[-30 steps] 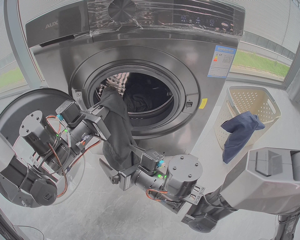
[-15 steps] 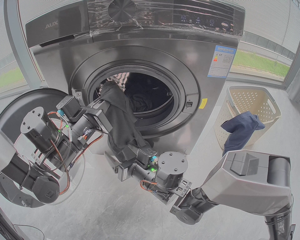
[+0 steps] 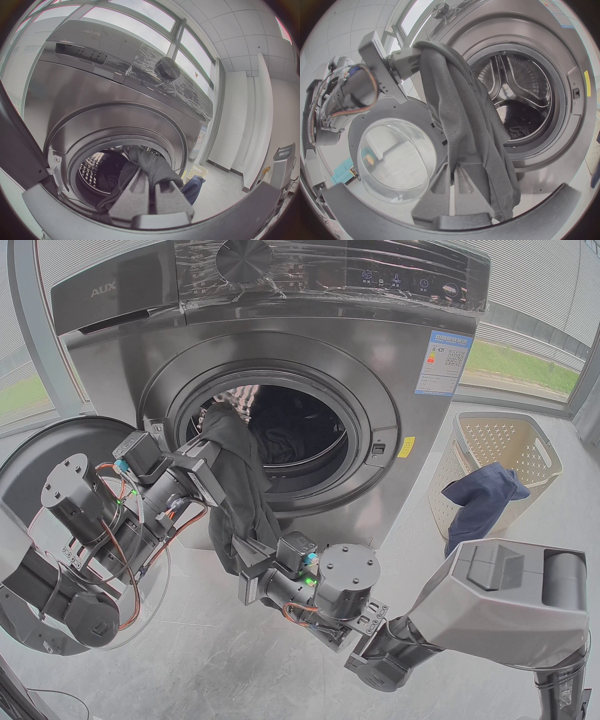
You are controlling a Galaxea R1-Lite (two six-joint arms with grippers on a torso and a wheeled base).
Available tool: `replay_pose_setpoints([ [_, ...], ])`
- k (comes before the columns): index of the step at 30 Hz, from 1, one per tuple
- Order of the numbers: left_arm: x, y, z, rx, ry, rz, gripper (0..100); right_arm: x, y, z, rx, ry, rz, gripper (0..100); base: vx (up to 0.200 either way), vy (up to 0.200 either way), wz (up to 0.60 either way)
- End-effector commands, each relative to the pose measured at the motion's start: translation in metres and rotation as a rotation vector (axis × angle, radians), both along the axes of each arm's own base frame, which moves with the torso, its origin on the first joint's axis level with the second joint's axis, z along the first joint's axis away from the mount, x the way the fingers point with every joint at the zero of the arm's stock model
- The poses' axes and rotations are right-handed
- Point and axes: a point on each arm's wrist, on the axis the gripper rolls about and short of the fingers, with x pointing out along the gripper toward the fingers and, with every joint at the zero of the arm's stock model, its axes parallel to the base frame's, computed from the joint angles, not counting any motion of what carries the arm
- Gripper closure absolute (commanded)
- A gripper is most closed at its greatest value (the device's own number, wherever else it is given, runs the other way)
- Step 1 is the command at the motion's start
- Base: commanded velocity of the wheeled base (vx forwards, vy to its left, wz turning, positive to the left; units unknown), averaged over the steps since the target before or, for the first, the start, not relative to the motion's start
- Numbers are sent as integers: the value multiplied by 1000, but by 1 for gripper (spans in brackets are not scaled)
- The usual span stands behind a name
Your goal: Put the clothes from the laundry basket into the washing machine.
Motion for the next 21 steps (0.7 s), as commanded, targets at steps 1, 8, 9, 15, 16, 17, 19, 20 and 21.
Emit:
replay_pose_setpoints([
  [1, 6, 5, -3, 4, 11, 21, 100, -28, -21, 25, -12, 9, 25, 100, 0, 0, 0],
  [8, 13, 10, -2, -26, 19, 40, 100, -49, -55, 44, -29, 20, 27, 100, 0, 0, 0],
  [9, 13, 11, -2, -23, 19, 42, 0, -50, -57, 46, -24, 19, 25, 100, 0, 0, 0],
  [15, 13, 12, -4, -24, 28, 42, 0, -50, -66, 66, 21, -13, 10, 100, 0, 0, 0],
  [16, 13, 12, -4, -24, 28, 44, 0, -50, -69, 70, 29, -20, 6, 100, 0, 0, 0],
  [17, 14, 13, -5, -23, 29, 50, 0, -49, -73, 78, 48, -34, -5, 100, 0, 0, 0],
  [19, 18, 15, -7, -21, 36, 61, 0, -48, -78, 87, 68, -50, -14, 100, 0, 0, 0],
  [20, 19, 16, -8, -19, 39, 65, 0, -46, -82, 93, 82, -62, -25, 100, 0, 0, 0],
  [21, 20, 17, -9, -19, 40, 68, 0, -45, -86, 97, 91, -70, -34, 100, 0, 0, 0],
])
